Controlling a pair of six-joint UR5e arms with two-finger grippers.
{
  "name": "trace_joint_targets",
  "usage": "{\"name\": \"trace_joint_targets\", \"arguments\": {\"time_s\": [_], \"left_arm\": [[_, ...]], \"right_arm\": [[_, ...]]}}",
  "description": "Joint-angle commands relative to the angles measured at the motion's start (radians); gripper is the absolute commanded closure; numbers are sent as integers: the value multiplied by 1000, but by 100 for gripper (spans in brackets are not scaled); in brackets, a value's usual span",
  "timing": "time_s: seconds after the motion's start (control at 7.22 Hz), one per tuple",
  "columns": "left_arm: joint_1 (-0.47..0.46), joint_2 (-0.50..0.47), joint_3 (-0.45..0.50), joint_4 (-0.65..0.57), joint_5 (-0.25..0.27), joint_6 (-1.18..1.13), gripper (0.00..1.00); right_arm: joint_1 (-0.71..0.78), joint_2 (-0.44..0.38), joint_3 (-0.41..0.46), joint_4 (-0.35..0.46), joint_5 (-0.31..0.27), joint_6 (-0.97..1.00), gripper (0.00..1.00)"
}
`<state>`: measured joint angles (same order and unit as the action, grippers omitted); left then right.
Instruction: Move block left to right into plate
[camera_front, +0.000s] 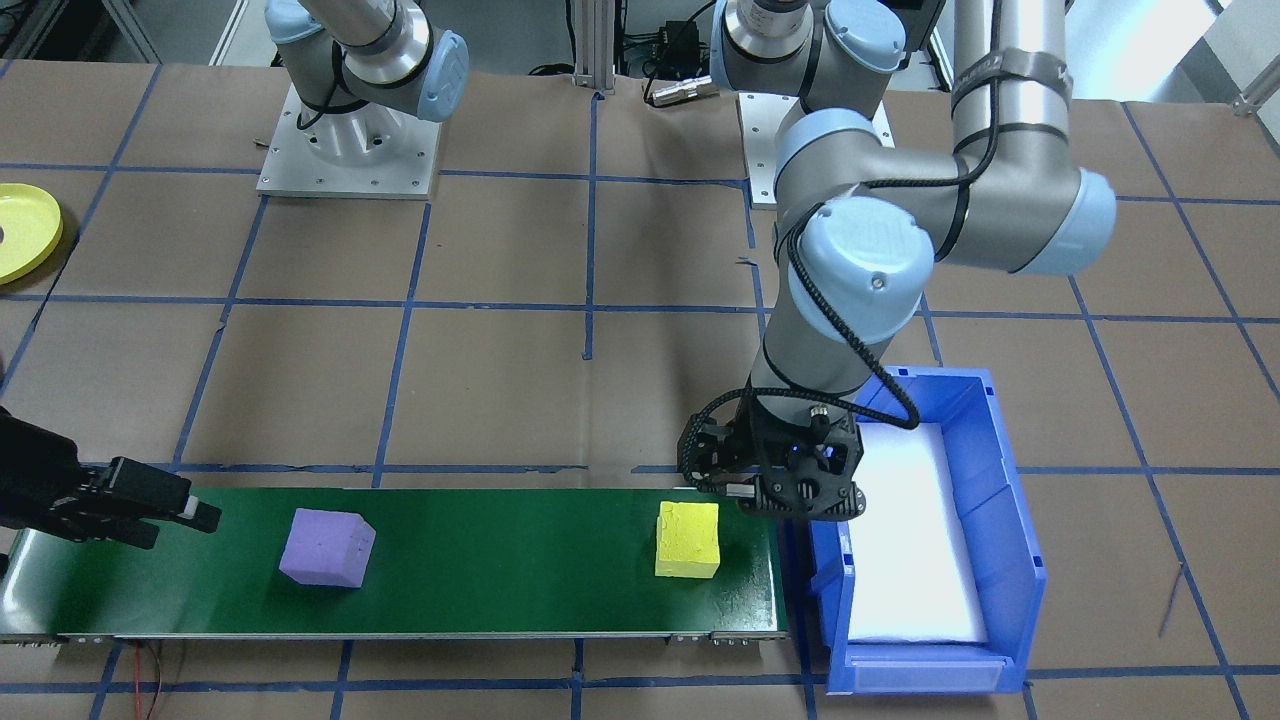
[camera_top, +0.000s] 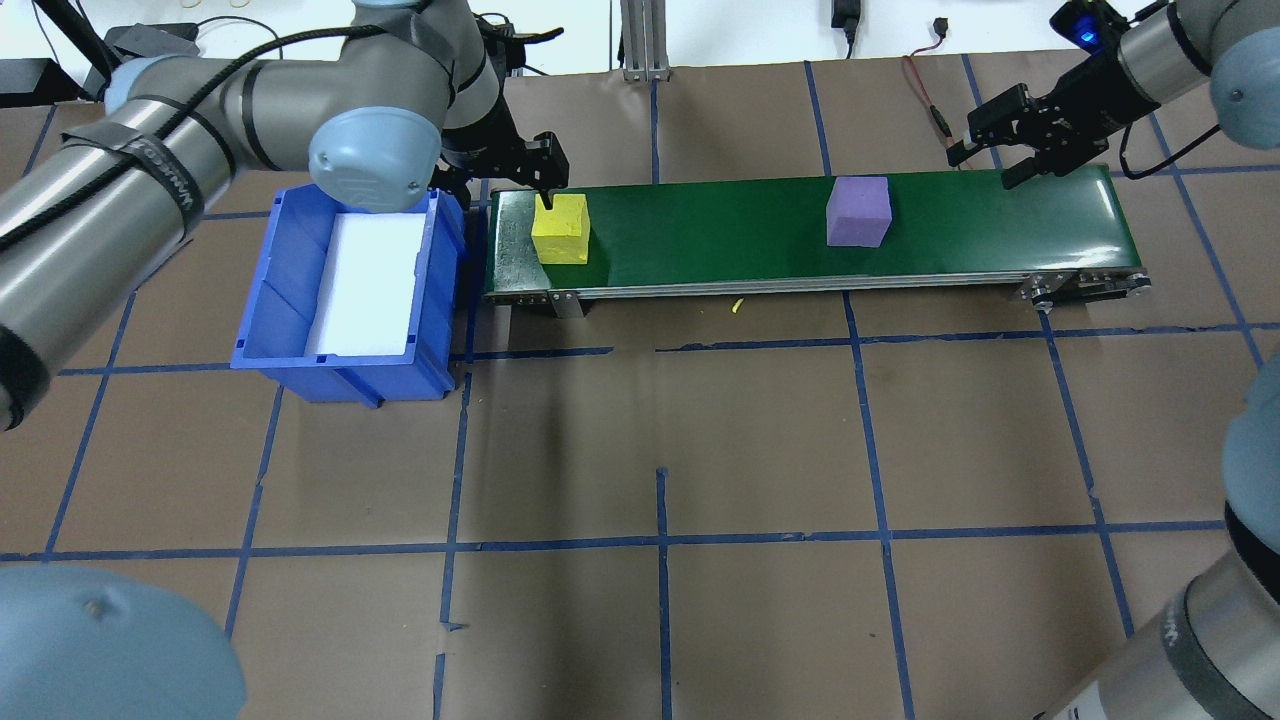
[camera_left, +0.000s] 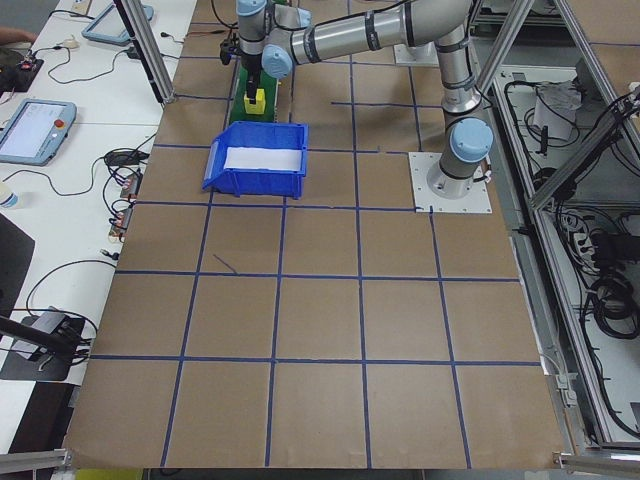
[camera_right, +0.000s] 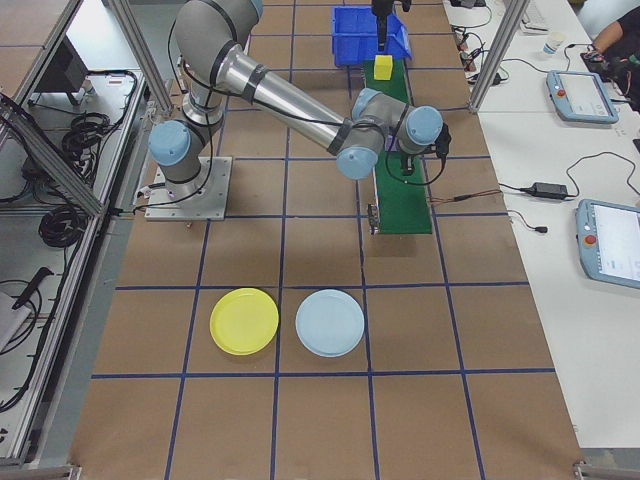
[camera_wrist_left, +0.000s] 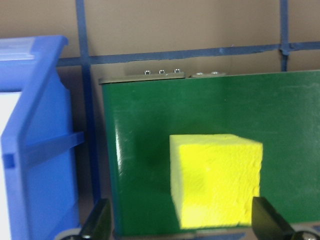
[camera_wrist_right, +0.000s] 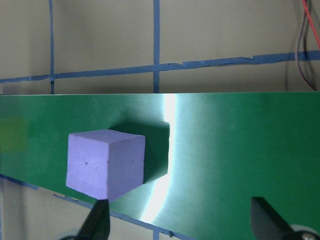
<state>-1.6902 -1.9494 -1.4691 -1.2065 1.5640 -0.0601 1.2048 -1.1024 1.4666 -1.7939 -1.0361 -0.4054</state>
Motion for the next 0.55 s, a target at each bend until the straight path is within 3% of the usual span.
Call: {"name": "trace_joint_targets", "arguments": {"time_s": [0.0, 0.14, 0.42], "left_arm": [[80, 127, -13, -184, 7, 61, 0], [122, 195, -13, -270, 7, 93, 0], [196, 332, -13, -460, 11, 209, 0]], "right_arm": [[55, 12, 38, -7, -5, 83, 0], [59, 9, 44, -10, -12, 109, 0], [59, 13, 44, -57, -79, 147, 0]]}}
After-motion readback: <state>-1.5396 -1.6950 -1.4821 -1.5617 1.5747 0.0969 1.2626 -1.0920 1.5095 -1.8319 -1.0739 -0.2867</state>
